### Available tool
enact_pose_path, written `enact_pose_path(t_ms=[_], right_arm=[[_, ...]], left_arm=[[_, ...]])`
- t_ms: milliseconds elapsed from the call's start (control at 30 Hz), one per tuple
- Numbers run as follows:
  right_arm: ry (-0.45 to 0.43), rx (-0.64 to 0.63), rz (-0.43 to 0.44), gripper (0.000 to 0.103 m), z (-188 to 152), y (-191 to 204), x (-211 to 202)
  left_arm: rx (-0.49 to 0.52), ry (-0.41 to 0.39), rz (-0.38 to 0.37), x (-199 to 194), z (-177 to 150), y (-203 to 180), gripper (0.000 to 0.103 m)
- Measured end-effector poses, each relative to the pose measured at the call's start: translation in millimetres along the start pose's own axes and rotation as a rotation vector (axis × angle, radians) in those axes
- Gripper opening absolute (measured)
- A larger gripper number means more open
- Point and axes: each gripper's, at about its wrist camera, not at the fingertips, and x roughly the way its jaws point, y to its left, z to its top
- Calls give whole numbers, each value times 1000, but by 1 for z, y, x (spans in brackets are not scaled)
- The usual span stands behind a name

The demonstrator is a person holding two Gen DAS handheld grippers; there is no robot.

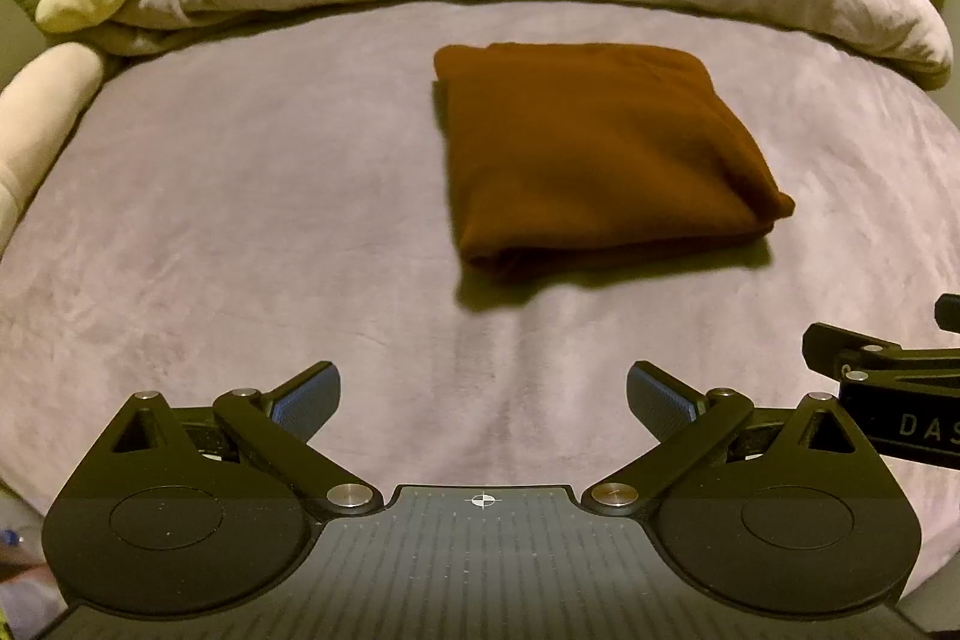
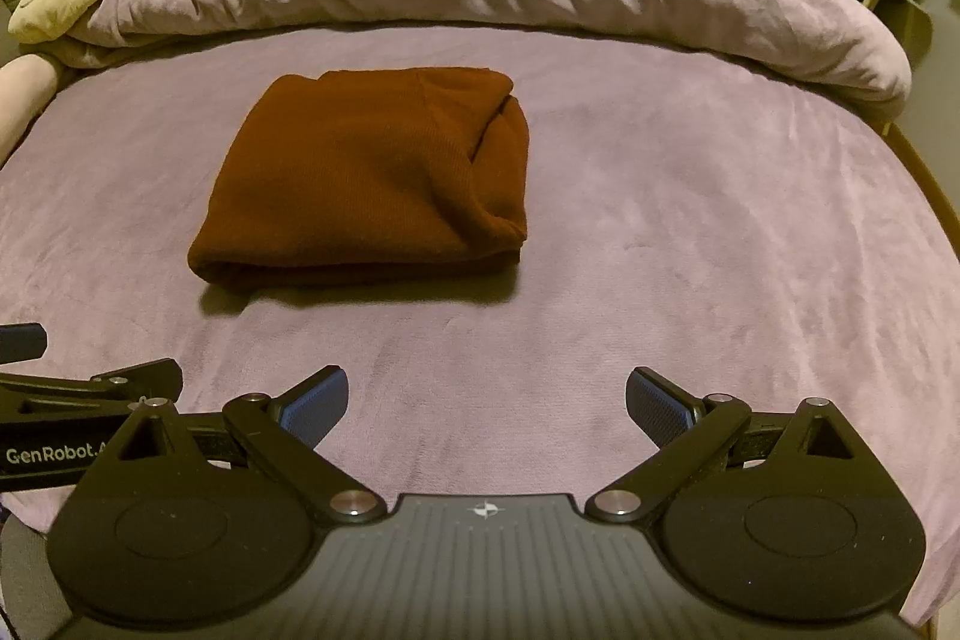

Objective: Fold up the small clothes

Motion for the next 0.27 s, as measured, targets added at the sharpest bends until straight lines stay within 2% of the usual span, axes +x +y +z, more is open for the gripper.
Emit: enact_pose_path(t_ms=[267], right_arm=[[-2,-5,-3,99,0,2,-3]], left_arm=[[1,2,3,0,0,0,103]])
